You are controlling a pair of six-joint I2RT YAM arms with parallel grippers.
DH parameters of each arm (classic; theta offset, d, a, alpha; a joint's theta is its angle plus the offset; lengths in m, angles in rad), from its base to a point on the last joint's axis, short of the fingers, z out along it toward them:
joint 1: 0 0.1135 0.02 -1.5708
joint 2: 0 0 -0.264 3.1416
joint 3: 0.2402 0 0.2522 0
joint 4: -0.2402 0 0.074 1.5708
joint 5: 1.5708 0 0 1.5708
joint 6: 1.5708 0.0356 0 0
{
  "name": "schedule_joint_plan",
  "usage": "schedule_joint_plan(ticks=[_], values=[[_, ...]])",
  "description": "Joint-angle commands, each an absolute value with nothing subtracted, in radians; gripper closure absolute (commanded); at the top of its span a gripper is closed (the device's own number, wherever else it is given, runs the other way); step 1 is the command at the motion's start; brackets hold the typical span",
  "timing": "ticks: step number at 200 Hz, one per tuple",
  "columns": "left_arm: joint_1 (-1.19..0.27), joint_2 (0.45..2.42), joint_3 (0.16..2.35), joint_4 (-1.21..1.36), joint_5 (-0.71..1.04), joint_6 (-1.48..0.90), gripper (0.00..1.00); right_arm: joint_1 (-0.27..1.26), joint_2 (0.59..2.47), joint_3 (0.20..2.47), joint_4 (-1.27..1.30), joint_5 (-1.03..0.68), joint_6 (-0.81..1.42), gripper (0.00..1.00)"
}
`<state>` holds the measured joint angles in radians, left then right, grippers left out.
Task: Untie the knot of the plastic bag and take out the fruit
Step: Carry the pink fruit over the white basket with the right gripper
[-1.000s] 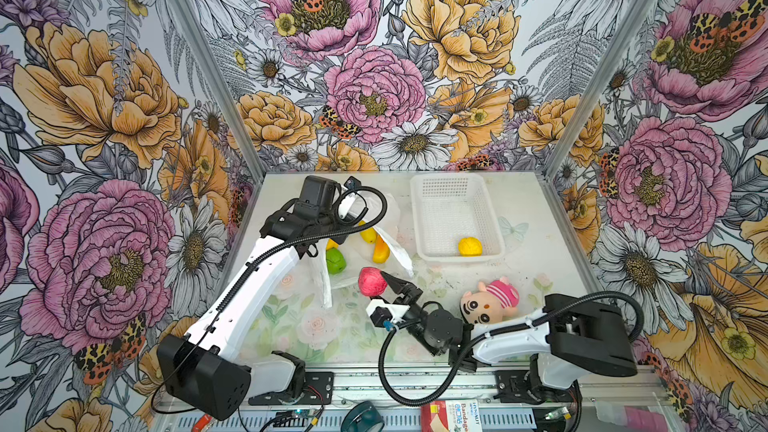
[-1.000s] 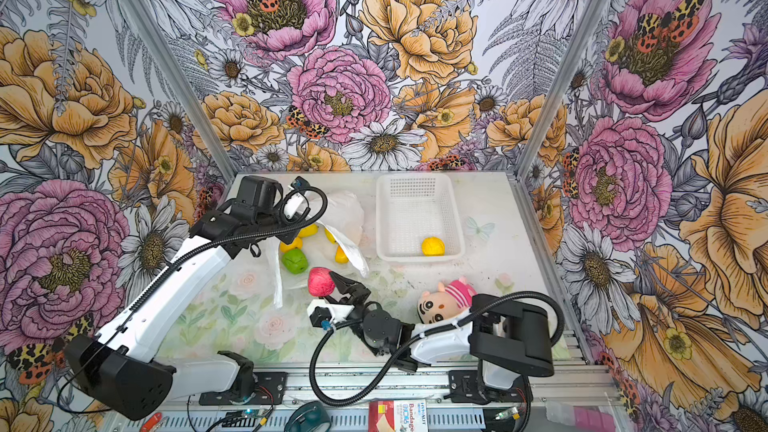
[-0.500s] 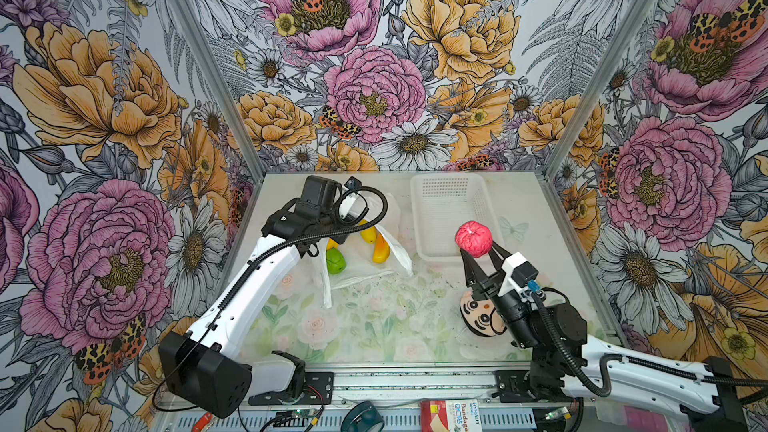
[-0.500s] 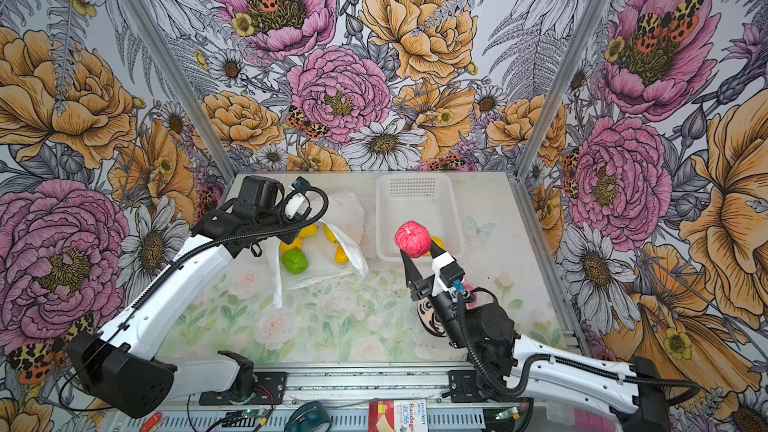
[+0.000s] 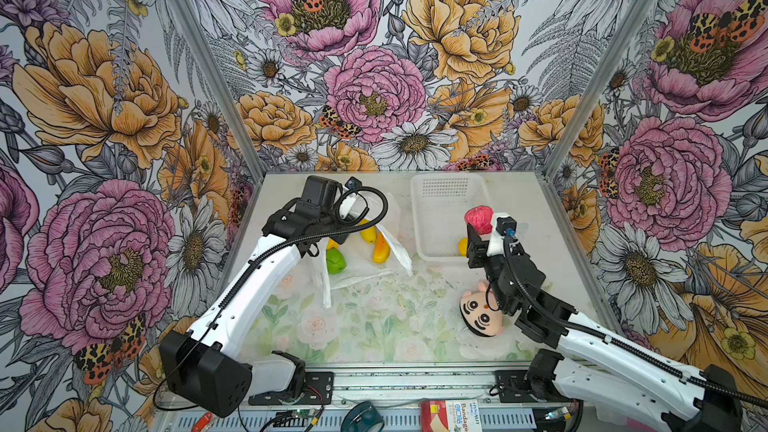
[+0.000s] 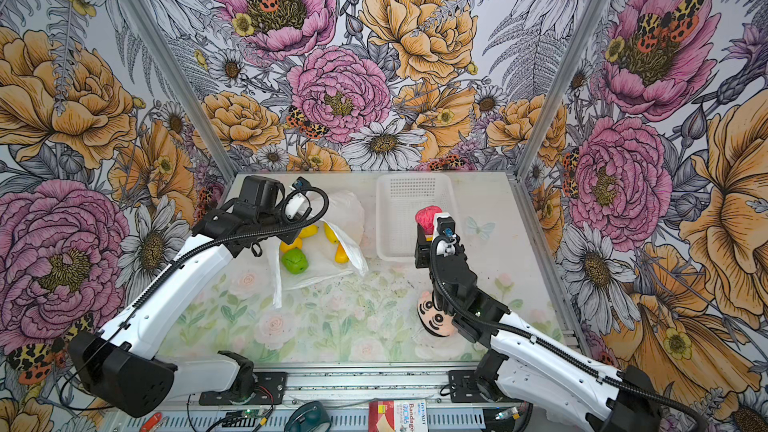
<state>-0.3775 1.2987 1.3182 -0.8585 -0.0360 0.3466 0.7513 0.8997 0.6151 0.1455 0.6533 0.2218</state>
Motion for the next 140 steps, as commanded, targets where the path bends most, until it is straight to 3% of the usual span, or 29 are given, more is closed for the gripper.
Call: schedule_joint_plan(ticks=[1, 51, 140], values=[[-0.385, 1.299, 1.314, -0.837, -0.039, 0.347, 1.00, 0.638, 0.976, 0.676, -0.013, 0.476, 0.384, 1.00], [-0.387, 1.299, 1.313, -0.837, -0.041, 0.347, 1.00, 0.402, 1.224, 0.753, -0.026, 0.183, 0.458, 1.00], [-0.388, 1.301, 1.313, -0.837, -0.041, 0.348, 1.00, 0.376, 1.597, 0.967, -0.108, -0.049, 0.406, 1.00]])
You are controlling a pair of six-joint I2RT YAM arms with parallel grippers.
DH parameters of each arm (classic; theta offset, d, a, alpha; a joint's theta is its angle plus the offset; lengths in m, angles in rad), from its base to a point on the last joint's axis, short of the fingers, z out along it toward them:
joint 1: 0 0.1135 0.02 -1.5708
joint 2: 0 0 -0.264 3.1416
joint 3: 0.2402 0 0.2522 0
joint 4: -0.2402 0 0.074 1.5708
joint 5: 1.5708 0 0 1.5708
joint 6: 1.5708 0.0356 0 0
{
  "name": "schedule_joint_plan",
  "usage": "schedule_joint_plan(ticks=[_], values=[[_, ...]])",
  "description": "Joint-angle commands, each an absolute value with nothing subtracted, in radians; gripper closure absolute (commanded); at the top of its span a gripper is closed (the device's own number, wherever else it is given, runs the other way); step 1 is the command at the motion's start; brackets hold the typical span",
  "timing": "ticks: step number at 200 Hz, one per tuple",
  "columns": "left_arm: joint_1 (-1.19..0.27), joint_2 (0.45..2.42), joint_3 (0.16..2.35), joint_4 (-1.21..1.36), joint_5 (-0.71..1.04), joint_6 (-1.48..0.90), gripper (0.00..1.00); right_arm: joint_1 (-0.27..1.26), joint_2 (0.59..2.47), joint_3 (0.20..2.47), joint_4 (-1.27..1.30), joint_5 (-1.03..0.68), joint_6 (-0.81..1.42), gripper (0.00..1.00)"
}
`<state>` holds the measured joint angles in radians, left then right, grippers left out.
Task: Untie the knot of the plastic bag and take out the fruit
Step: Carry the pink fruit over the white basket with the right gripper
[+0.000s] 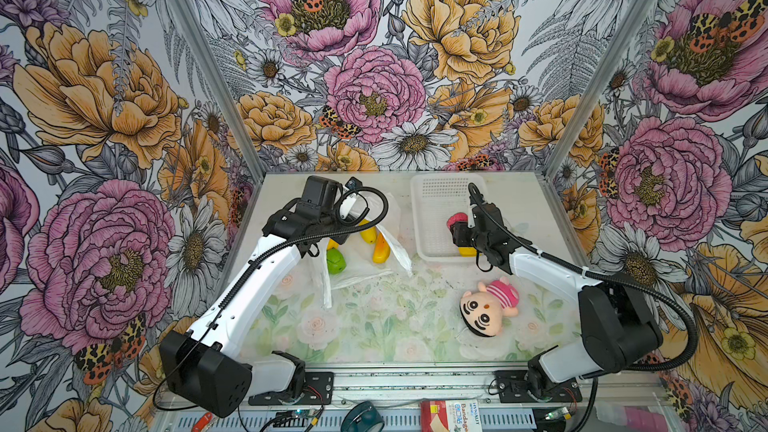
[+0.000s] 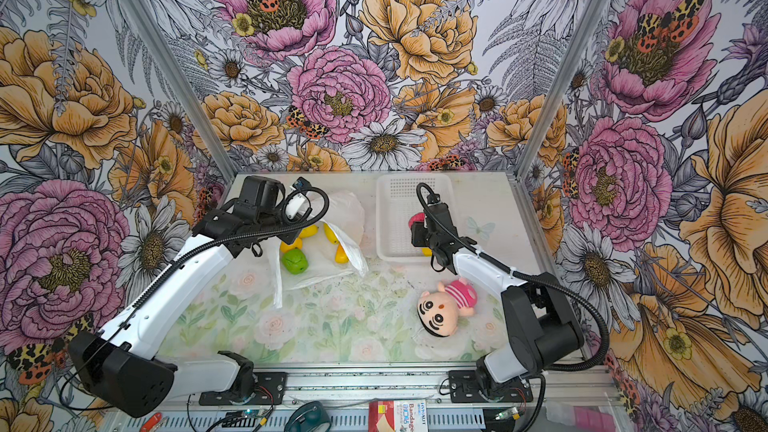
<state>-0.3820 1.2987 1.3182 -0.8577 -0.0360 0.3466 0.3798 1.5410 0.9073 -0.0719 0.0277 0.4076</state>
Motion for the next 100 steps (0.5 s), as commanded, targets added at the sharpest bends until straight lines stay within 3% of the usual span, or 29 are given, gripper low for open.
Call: schedule_joint_plan(ticks=[1, 56, 100], values=[[-0.388, 1.301, 1.313, -0.837, -0.041, 0.348, 1.00, 0.376, 1.600, 0.969, -0.109, -0.049, 0.405, 1.00], [-0.388, 1.301, 1.312, -0.838, -0.043, 0.348, 1.00, 0.374, 1.735, 1.049, -0.155, -0.011, 0.387, 1.00], [-0.388, 1.301, 1.313, -0.838, -0.044, 0.348, 1.00, 0.376, 1.718, 1.034, -0.142, -0.038, 0.379, 0.65]])
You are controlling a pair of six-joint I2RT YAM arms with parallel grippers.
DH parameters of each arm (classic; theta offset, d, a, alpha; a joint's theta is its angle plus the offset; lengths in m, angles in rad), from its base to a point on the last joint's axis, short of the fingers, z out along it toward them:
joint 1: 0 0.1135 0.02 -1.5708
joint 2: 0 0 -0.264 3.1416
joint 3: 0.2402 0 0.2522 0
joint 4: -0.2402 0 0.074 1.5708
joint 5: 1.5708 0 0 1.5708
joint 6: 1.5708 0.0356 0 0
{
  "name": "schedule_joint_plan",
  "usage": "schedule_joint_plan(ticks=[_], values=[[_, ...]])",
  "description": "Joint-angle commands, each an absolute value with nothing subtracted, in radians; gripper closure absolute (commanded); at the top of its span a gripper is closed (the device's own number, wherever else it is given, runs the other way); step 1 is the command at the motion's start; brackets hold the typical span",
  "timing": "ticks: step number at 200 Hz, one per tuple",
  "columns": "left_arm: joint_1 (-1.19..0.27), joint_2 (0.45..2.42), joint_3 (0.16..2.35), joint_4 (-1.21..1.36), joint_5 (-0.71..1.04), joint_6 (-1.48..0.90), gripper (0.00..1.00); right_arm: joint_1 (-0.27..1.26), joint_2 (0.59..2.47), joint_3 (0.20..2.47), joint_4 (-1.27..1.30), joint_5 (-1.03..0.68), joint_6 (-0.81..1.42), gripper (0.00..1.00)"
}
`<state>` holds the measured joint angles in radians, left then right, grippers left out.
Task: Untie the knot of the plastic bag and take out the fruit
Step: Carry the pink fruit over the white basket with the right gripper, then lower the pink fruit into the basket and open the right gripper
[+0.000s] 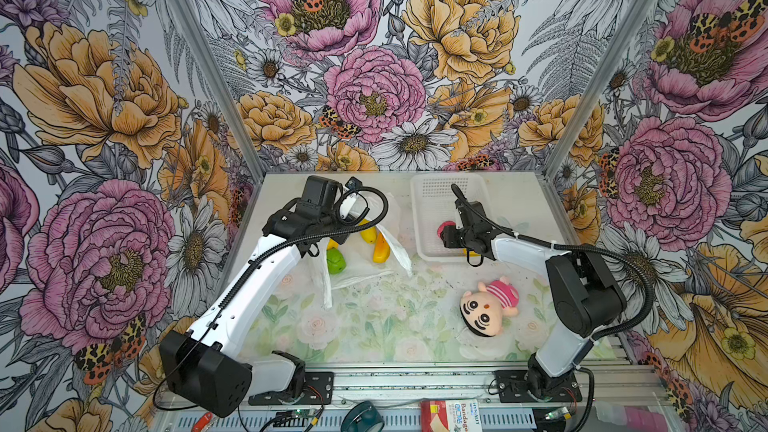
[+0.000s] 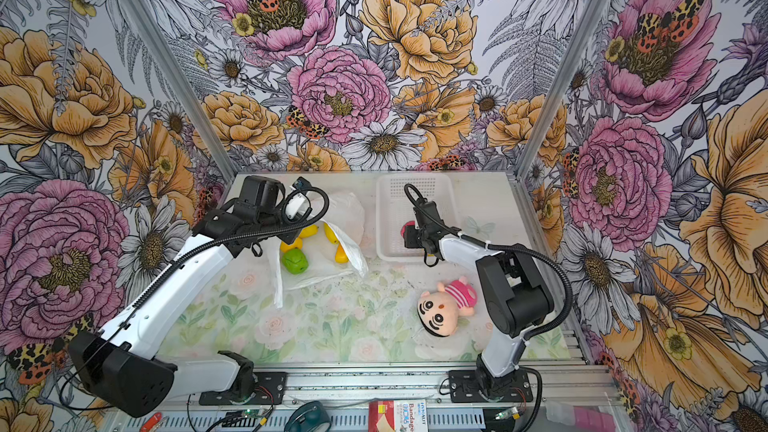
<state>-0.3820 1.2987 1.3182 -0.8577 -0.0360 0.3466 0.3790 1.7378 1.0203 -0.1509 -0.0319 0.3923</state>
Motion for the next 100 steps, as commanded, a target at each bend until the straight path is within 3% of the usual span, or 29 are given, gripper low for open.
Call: schedule_joint_plan(ticks=[1, 11, 20, 26, 34, 100], values=[[-0.387, 1.301, 1.313, -0.837, -0.043, 0.348, 1.00, 0.376, 1.716, 1.032, -0.142, -0.038, 0.379, 0.64], [-0.388, 1.302, 1.312, -0.838, -0.043, 0.348, 1.00, 0.376, 1.696, 1.016, -0.131, -0.030, 0.383, 0.54], [-0.388, 1.301, 1.313, -0.839, -0.042, 0.348, 1.00, 0.376, 1.675, 1.003, -0.122, -0.023, 0.385, 0.38], [-0.388, 1.302, 1.313, -0.838, -0.043, 0.348, 1.00, 0.377, 1.655, 0.991, -0.114, -0.018, 0.388, 0.19], [-0.388, 1.301, 1.312, -0.838, -0.043, 0.349, 1.00, 0.376, 1.633, 0.978, -0.107, -0.012, 0.393, 0.02], [-0.387, 1.298, 1.313, -0.838, -0.042, 0.348, 1.00, 0.375, 1.345, 0.865, -0.082, 0.111, 0.648, 0.01]])
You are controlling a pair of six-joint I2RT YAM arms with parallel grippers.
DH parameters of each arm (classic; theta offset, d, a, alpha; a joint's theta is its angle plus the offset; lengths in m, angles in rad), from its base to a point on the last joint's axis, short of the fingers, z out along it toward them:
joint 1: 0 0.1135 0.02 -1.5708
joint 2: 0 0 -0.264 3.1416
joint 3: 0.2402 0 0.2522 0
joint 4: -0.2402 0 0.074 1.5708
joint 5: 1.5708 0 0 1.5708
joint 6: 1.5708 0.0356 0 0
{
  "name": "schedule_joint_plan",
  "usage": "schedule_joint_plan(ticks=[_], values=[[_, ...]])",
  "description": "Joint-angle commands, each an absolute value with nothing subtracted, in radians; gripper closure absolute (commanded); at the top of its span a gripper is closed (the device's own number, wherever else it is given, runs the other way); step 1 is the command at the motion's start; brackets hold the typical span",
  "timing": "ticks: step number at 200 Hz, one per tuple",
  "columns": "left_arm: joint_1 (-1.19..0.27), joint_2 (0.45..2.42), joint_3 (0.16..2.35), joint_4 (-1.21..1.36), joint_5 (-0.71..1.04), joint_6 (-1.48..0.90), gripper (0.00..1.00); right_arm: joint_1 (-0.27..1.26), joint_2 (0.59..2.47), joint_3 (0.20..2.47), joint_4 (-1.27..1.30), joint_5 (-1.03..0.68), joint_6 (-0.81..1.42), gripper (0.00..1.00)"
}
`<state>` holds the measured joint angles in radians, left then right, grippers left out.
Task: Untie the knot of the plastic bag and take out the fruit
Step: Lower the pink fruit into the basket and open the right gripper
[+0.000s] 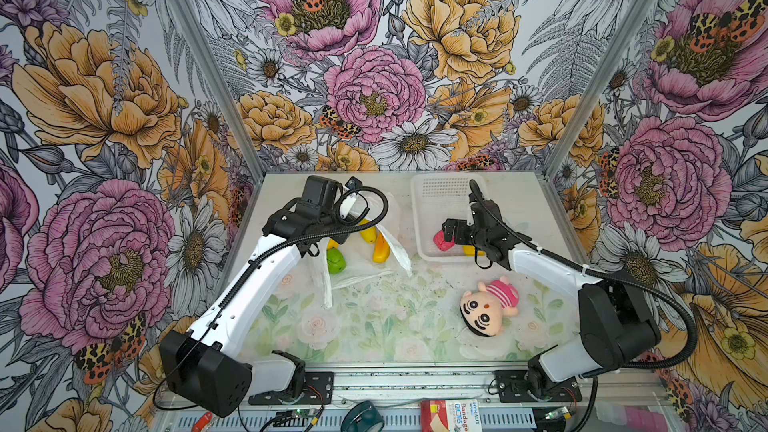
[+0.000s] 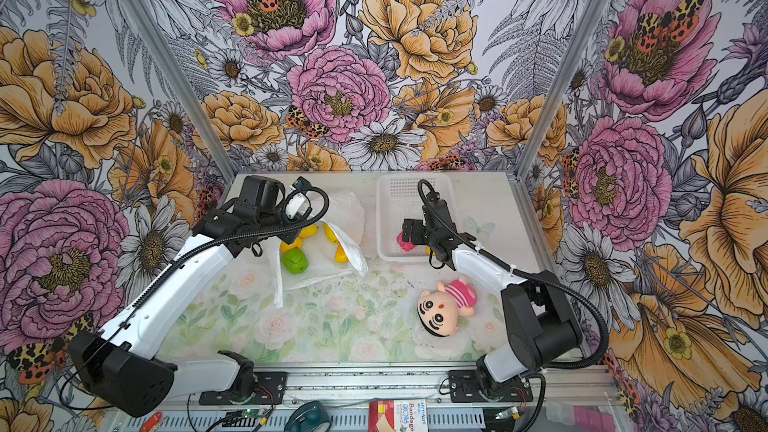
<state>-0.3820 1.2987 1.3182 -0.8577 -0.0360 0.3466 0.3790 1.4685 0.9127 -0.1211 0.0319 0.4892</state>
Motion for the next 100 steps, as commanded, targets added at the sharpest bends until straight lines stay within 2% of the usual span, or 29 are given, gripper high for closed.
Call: schedule_joint_plan(ticks=[1, 36, 100], values=[[-0.387, 1.298, 1.313, -0.839, -0.042, 0.348, 1.00, 0.375, 1.340, 0.861, -0.080, 0.112, 0.651, 0.01], [-0.388, 1.296, 1.313, -0.838, -0.039, 0.348, 1.00, 0.351, 1.175, 0.773, 0.002, 0.059, 0.737, 0.01], [-0.390, 1.293, 1.313, -0.838, -0.041, 0.348, 1.00, 0.298, 1.043, 0.703, 0.072, -0.191, 0.570, 0.00]])
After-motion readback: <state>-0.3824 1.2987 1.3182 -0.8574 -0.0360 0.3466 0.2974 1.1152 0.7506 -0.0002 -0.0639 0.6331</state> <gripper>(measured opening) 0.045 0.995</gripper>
